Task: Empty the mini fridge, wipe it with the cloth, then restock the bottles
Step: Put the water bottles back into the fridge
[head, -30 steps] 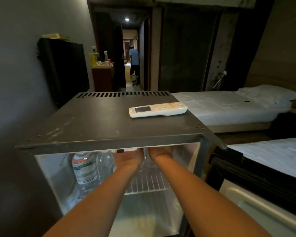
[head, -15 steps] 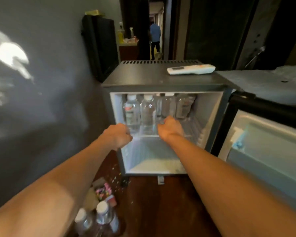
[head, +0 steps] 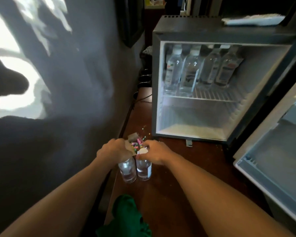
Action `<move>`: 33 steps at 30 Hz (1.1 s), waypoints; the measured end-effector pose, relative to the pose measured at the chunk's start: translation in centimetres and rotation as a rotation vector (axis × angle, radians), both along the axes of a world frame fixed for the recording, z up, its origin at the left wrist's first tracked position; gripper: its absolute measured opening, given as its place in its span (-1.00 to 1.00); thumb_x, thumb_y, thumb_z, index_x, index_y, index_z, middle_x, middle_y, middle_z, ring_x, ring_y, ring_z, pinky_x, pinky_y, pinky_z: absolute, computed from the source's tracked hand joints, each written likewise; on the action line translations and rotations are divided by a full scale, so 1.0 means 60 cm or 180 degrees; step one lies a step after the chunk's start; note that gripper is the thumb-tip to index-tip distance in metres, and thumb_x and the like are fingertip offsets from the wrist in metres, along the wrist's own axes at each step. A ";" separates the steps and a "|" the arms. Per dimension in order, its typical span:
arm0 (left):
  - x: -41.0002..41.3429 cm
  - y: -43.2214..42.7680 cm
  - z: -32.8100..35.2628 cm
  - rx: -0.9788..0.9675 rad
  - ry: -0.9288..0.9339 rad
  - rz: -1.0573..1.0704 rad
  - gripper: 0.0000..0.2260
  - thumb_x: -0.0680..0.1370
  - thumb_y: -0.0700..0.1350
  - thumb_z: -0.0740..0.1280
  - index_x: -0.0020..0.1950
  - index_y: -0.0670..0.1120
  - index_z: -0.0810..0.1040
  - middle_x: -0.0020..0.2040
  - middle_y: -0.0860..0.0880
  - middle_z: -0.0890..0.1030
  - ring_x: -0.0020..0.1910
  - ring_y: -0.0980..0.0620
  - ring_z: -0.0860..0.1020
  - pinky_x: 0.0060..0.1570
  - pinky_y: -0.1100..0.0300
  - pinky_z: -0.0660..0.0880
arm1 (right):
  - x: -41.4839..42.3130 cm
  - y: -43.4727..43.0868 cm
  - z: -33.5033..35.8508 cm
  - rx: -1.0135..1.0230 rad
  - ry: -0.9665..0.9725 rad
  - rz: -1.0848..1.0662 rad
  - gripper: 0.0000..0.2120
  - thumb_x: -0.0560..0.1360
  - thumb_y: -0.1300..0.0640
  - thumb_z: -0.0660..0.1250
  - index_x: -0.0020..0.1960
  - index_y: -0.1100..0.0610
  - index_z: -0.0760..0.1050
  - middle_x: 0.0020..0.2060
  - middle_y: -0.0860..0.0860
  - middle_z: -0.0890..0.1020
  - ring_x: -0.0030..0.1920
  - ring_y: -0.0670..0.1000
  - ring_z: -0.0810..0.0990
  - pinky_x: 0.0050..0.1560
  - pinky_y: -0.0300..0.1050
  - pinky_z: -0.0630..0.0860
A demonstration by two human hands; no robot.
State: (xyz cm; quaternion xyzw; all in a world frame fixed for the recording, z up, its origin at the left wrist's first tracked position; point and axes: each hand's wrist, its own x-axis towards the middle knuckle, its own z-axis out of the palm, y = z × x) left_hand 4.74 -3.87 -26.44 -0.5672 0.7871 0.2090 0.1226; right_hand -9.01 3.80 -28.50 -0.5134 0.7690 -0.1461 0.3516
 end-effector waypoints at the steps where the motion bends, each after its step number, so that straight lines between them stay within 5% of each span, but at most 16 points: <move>1: 0.009 0.006 -0.013 0.0088 -0.0022 -0.0007 -0.46 0.43 0.22 0.34 0.34 0.01 0.44 0.26 -0.06 0.51 0.20 -0.13 0.52 0.19 -0.02 0.50 | 0.010 0.000 -0.014 -0.0002 0.0110 0.0035 -0.44 0.41 -0.13 0.43 0.36 0.00 0.43 0.26 0.09 0.53 0.24 0.19 0.51 0.20 0.01 0.48; 6: 0.031 0.031 -0.075 -0.0258 0.0063 -0.0103 -0.44 0.49 0.09 0.41 0.42 0.02 0.29 0.17 -0.05 0.57 0.09 -0.04 0.58 -0.01 0.10 0.56 | 0.046 0.000 -0.061 -0.0440 0.0710 -0.0539 -0.64 0.51 -0.06 0.35 0.27 0.01 0.46 0.20 0.07 0.45 0.19 0.15 0.49 0.13 0.04 0.50; 9: 0.021 0.038 -0.068 -0.0413 0.0316 -0.0076 -0.60 0.51 0.09 0.38 0.30 0.01 0.41 0.03 -0.01 0.57 -0.04 0.00 0.59 -0.12 0.14 0.56 | 0.043 0.009 -0.052 -0.0390 0.0828 -0.0552 -0.63 0.52 -0.02 0.36 0.29 0.04 0.46 0.22 0.09 0.49 0.18 0.17 0.52 0.11 0.00 0.50; 17: -0.062 0.054 0.054 -0.0603 0.0688 -0.0576 -0.77 0.46 0.11 0.37 0.09 0.11 0.55 0.01 0.04 0.60 -0.04 -0.02 0.54 -0.08 0.09 0.48 | -0.049 0.066 0.072 -0.0246 0.1446 -0.0395 -0.64 0.54 -0.12 0.28 0.22 0.08 0.45 0.18 0.12 0.55 0.18 0.17 0.51 0.04 -0.02 0.44; 27: -0.266 0.083 0.227 -0.0995 0.2406 -0.0458 -0.79 0.48 0.05 0.46 0.00 -0.03 0.57 -0.03 -0.04 0.65 0.03 -0.07 0.57 -0.13 0.14 0.40 | -0.242 0.104 0.238 -0.1458 0.1170 -0.1710 -0.72 0.50 0.00 0.36 0.11 0.16 0.47 0.10 0.13 0.59 0.10 0.19 0.56 0.00 -0.02 0.45; 33: -0.382 0.074 0.260 -0.1076 0.2918 -0.0339 -0.82 0.46 0.00 0.49 -0.03 -0.04 0.58 -0.11 -0.03 0.66 -0.05 -0.07 0.59 -0.06 0.08 0.49 | -0.347 0.093 0.275 -0.2030 0.1143 -0.2065 -0.76 0.54 0.07 0.30 0.13 0.19 0.45 0.10 0.15 0.53 0.08 0.18 0.53 0.09 0.08 0.46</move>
